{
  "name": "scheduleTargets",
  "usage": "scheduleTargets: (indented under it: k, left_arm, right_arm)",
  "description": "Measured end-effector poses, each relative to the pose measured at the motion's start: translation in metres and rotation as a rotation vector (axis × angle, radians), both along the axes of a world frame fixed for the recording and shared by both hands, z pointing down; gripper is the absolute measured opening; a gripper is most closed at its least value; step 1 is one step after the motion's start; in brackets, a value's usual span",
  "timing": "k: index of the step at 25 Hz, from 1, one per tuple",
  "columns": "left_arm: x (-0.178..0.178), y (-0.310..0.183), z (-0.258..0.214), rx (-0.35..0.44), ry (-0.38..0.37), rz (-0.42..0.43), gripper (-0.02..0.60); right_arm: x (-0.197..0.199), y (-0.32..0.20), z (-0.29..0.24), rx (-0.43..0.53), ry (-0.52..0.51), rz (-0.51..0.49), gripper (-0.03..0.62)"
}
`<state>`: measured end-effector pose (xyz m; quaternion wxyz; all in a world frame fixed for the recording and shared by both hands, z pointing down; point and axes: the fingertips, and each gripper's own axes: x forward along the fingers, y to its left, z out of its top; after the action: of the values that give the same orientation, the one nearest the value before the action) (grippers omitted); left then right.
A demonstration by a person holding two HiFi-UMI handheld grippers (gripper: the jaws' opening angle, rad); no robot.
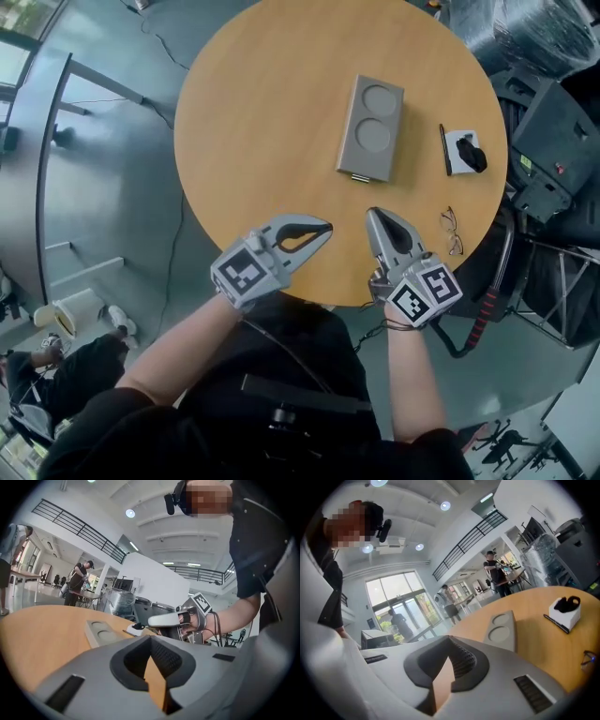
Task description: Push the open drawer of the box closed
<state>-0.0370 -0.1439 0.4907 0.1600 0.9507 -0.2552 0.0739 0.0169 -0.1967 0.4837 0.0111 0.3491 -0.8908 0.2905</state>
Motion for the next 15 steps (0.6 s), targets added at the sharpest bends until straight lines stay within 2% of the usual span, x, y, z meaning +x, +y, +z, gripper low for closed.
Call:
scheduleTargets:
  k: [4,8,15]
  left_arm:
    - [0.006,0.033,-0.056,0.004,0.037,-0.019,0.031]
    - [0.010,0.071,-0.109,-0.029,0.078,0.017,0.031]
    - [0.023,0.118,-0.200,0.050,0.106,0.036,0.031]
  right_arm:
    - [0.002,0.043,-0.064,0.123,0.018,-0.083,0.005]
    - [-0.004,0.088,-0.125,0.234,0.043,-0.161,0.005]
    - [0.001,0.152,-0.210,0.347,0.027,-0.231,0.005]
